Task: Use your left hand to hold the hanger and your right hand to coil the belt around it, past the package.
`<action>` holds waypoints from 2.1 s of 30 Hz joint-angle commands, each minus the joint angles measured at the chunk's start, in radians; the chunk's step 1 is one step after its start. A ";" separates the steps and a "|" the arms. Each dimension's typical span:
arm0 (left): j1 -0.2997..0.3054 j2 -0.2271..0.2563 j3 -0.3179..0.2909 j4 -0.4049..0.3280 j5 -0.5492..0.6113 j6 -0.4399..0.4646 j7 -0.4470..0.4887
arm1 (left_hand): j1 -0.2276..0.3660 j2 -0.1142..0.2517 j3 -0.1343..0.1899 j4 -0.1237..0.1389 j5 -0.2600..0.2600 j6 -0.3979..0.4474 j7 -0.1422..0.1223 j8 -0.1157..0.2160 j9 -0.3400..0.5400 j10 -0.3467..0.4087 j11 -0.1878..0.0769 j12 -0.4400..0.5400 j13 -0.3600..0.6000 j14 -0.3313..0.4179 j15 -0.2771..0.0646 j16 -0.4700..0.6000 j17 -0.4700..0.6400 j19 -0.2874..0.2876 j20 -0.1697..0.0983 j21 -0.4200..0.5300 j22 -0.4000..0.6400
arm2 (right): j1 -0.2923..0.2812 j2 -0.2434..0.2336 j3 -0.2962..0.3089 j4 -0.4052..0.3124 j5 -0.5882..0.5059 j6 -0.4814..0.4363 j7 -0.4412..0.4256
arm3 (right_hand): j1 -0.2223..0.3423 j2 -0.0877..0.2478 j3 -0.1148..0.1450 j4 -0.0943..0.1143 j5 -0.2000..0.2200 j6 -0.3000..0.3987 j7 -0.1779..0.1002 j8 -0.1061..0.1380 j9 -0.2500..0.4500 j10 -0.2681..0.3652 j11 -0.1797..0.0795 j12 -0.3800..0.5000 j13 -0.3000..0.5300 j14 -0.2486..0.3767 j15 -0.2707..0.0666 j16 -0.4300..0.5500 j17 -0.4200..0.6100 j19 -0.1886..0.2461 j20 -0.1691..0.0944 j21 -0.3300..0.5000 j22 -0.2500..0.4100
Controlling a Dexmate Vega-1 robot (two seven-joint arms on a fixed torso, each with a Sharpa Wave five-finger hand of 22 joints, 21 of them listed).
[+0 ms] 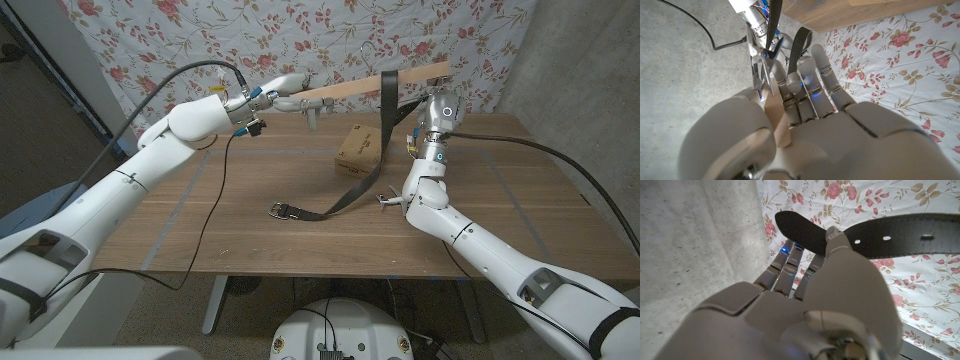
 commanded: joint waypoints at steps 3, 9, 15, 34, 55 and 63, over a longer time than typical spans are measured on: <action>-0.044 -0.047 0.029 0.069 0.061 -0.036 0.069 | 0.004 0.007 0.000 -0.002 0.001 -0.002 0.006 0.006 0.004 0.002 0.005 0.004 0.001 0.011 -0.008 0.007 0.007 0.005 0.004 0.010 -0.001 | -0.177 0.072 0.110 -0.023 0.086 0.044 -0.127 | 0.004 -0.003 -0.009 -0.002 0.006 0.014 0.002 0.003 0.001 0.011 -0.005 -0.002 0.003 0.011 -0.163 -0.003 0.007 0.000 -0.062 0.006 -0.001; -0.051 -0.070 0.032 0.106 0.066 -0.077 0.094 | 0.005 0.007 -0.001 -0.002 0.000 0.000 0.005 0.009 0.003 0.003 0.001 0.004 0.002 0.014 -0.010 0.003 0.000 0.003 0.002 0.013 -0.001 | -0.273 0.181 0.222 -0.018 0.044 0.124 -0.127 | 0.010 -0.003 -0.013 -0.005 0.007 0.016 0.009 0.005 0.003 0.012 -0.005 -0.003 0.004 0.011 -0.163 -0.005 0.010 -0.002 -0.062 0.008 -0.001; -0.073 -0.084 0.051 0.131 0.068 -0.072 0.080 | 0.006 0.007 -0.002 -0.001 -0.001 -0.002 0.005 0.011 0.004 0.003 0.002 0.004 0.001 0.012 -0.010 0.006 0.007 0.003 0.002 0.013 -0.004 | -0.418 0.440 0.444 0.002 -0.148 0.387 -0.127 | 0.013 -0.002 -0.017 -0.005 0.009 0.014 0.011 0.007 0.007 0.016 -0.004 -0.003 0.005 0.012 -0.163 -0.005 0.013 -0.006 -0.063 0.009 0.000; -0.153 -0.118 0.111 0.163 0.090 -0.035 0.020 | 0.007 0.009 -0.005 0.000 -0.004 0.001 0.002 0.018 0.000 0.002 0.001 0.003 0.001 0.013 -0.010 0.003 -0.003 0.002 0.002 0.019 -0.009 | -0.769 0.574 0.543 -0.240 0.036 1.011 -0.021 | 0.024 0.006 -0.032 -0.005 0.015 0.003 0.016 0.012 0.023 0.012 -0.001 -0.009 0.012 0.006 -0.164 -0.009 0.025 -0.009 -0.064 0.019 0.000; -0.158 -0.115 0.126 0.125 0.092 -0.024 -0.005 | 0.008 0.011 -0.007 0.001 -0.007 -0.004 0.007 0.021 -0.005 0.003 0.001 0.004 0.002 0.016 -0.009 0.005 0.003 0.001 -0.001 0.025 -0.015 | -0.799 0.272 0.459 -0.158 0.483 1.685 0.115 | 0.027 0.015 -0.045 -0.001 0.018 -0.003 0.014 0.010 0.023 0.002 -0.002 -0.017 0.016 -0.008 -0.164 -0.017 0.035 -0.022 -0.053 0.023 0.001; -0.146 -0.101 0.122 0.098 0.095 -0.009 -0.009 | 0.008 0.012 -0.008 0.001 -0.008 -0.005 0.003 0.023 -0.009 0.003 0.003 0.004 0.002 0.013 -0.006 0.008 0.008 -0.001 0.001 0.028 -0.014 | -0.840 0.479 0.580 -0.217 0.222 1.666 -0.024 | 0.027 0.016 -0.050 0.000 0.018 -0.004 0.013 0.011 0.026 0.002 -0.002 -0.018 0.017 -0.011 -0.164 -0.018 0.038 -0.023 -0.053 0.026 0.001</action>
